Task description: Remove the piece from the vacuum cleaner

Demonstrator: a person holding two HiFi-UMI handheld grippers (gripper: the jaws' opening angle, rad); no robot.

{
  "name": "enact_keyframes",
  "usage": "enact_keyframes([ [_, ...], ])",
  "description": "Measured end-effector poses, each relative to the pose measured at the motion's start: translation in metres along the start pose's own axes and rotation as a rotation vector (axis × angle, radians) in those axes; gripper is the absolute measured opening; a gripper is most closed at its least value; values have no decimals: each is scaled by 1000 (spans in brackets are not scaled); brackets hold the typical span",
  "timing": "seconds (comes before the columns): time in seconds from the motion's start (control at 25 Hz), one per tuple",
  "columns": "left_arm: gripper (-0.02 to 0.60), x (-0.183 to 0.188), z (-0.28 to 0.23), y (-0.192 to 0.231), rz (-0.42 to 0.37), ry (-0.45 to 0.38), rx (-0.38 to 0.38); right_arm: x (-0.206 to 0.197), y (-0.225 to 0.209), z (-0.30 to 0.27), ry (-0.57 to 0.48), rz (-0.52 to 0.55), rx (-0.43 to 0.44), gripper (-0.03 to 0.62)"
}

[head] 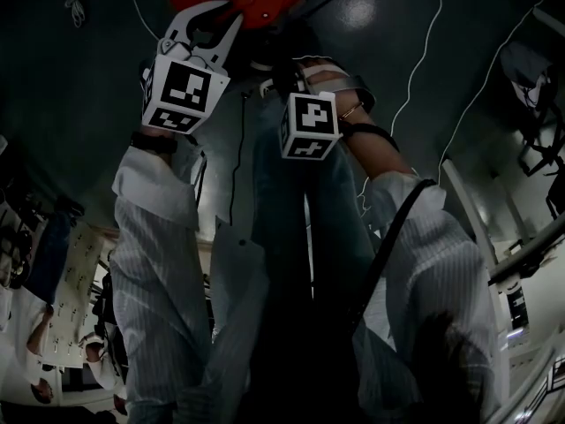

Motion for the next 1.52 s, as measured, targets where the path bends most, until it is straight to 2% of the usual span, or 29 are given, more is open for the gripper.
enact_keyframes([
  [0.56, 55, 2, 0, -1, 15, -7, 7, -1, 16, -4, 18, 30, 176, 60],
  [0.68, 55, 3, -1, -2, 25, -7, 17, -8, 54, -10, 43, 139, 298, 31],
  [0.72, 55, 3, -1, -3, 32, -7, 20, -12, 71, -13, 48, 144, 311, 31],
  [0.88, 55, 1, 2, 0, 78, -13, 34, -18, 108, -11, 17, -23, 291, 31],
  [1.04, 57, 3, 17, -5, 92, -12, 42, -7, 90, 11, -87, -193, 210, 31],
  [1.16, 55, 20, 41, -12, 184, -85, 55, 0, 69, 38, -156, -256, 150, 31],
  [1.28, 51, 49, 84, -7, 300, -174, 125, 9, 57, 76, -237, -308, 98, 31],
  [1.36, 18, 70, 115, -4, 357, -227, 173, 14, 54, 106, -291, -348, 65, 31],
  [1.52, 3, 115, 165, -7, 383, -299, 211, 20, 44, 168, -376, -430, -23, 31],
])
Point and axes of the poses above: the fingertips, and each gripper's own axes: z backward along the fingers, y to its left, x out of its top, the point moved 5 cm from there along z, backward along the fingers, and after that the axes turned 1 degree about -y, right-handed, at the moved point
